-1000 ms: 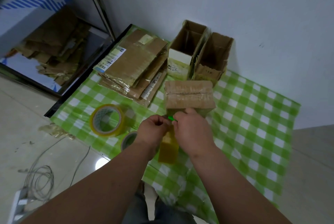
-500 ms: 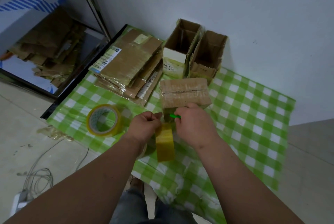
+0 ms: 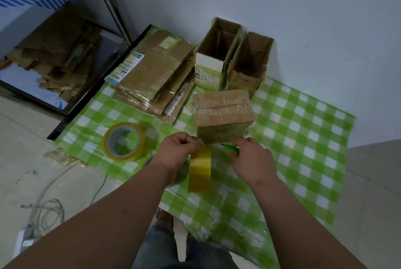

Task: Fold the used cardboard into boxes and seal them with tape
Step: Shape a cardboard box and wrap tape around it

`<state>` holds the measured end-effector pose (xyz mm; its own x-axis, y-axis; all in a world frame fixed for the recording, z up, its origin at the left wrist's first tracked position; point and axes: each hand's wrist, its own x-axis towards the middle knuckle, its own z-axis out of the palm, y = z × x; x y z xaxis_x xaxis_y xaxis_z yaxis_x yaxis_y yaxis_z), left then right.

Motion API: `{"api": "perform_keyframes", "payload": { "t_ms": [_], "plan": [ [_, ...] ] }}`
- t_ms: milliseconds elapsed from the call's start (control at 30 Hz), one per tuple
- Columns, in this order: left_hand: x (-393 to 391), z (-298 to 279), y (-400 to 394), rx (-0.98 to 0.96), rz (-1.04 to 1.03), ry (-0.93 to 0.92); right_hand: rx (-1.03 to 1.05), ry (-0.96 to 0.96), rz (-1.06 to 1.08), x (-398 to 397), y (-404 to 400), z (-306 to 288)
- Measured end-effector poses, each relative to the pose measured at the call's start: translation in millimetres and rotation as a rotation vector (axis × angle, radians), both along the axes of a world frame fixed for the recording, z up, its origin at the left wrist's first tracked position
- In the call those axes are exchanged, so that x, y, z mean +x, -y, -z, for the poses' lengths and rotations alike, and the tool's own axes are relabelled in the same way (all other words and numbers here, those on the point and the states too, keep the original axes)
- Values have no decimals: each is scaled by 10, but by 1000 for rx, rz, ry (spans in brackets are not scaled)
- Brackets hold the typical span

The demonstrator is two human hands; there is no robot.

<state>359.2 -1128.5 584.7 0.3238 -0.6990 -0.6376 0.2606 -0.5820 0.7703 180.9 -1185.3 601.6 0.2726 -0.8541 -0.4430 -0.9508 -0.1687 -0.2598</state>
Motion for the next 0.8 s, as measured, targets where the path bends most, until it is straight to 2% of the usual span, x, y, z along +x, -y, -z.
{"api": "perform_keyframes", "payload": {
  "t_ms": [100, 200, 267, 367, 433, 467, 567, 800],
  "plan": [
    [-14, -21, -16, -2, 22, 22, 90, -70, 13, -93, -39, 128],
    [-2, 2, -52, 9, 38, 32, 90, -103, 8, -112, -90, 213],
    [-2, 8, -70, 24, 54, 20, 86, 72, 145, -60, -103, 221],
    [-23, -13, -79, 25, 66, 26, 198, 480, 351, 90, -125, 128],
    [-38, -38, -81, 6, 69, 44, 317, 677, 404, 181, -166, 26],
    [-46, -50, -85, -5, 69, 51, 339, 708, 387, 213, -185, -2],
    [-64, -84, -97, -21, 72, 88, 286, 665, 314, 278, -243, 11],
    [-109, -83, -130, 4, 63, 177, 228, 621, 304, 288, -263, 12]
  ]
}}
